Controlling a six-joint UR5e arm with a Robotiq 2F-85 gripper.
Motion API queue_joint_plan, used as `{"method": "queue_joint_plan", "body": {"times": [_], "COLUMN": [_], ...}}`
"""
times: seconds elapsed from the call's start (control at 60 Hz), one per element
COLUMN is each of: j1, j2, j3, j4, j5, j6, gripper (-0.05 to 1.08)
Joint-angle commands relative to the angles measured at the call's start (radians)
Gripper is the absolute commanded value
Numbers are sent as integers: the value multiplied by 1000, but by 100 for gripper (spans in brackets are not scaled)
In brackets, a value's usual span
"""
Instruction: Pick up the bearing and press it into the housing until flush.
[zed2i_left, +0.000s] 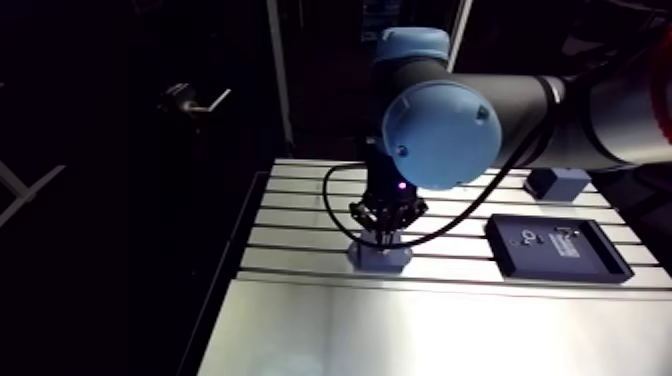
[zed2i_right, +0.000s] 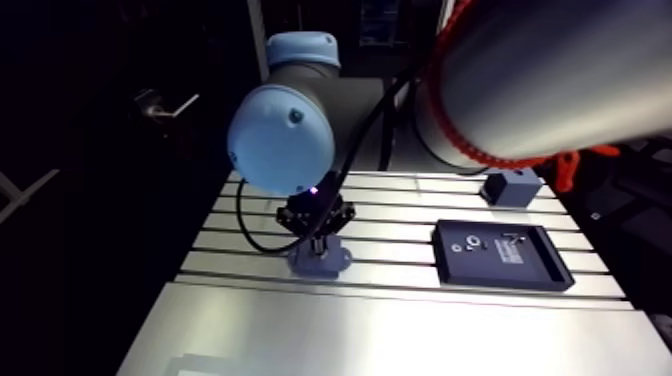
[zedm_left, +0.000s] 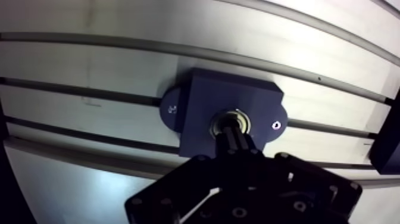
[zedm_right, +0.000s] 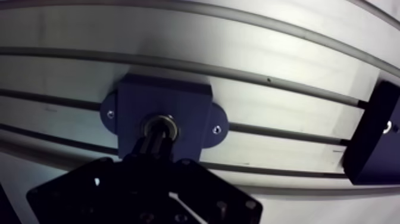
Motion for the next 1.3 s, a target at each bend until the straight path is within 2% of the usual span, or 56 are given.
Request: {"method": "queue_joint_plan", "body": {"times": [0.017,0.117,0.133,0.15,0.167,0.183,0.2,0.217,0.233,0.25,0.267,0.317,0.35,0.367,0.417,0.533,0.617,0.683,0.867,1.033,1.3], "j1": [-2,-2,-2,-2,-2,-2,-2,-2,-2,-2,-2,-3,-7,-7,-14,-55,-67,-78,-95,-97,-100], "j2": [-41,-60,-67,-67,-76,-76,-85,-85,-93,-93,-101,-106,-121,-121,-142,-193,-204,-212,-228,-237,-240], "j3": [-8,-14,-18,-18,-26,-26,-33,-33,-46,-46,-62,-82,-126,-126,-170,-264,-314,-374,-407,-410,-423], "j4": [13,36,48,48,62,62,82,82,111,111,153,200,299,299,391,499,547,621,639,635,636], "j5": [-2,-3,-3,-3,-3,-3,-3,-3,-6,-6,-10,-14,-18,-18,-20,-19,-16,-20,-22,-38,-40], "j6": [-1,-1,-1,-1,0,0,0,0,0,0,2,7,21,21,34,54,57,57,57,56,56], "gripper": [106,103,96,96,78,78,42,42,7,7,1,0,0,0,0,0,0,0,0,0,0]}}
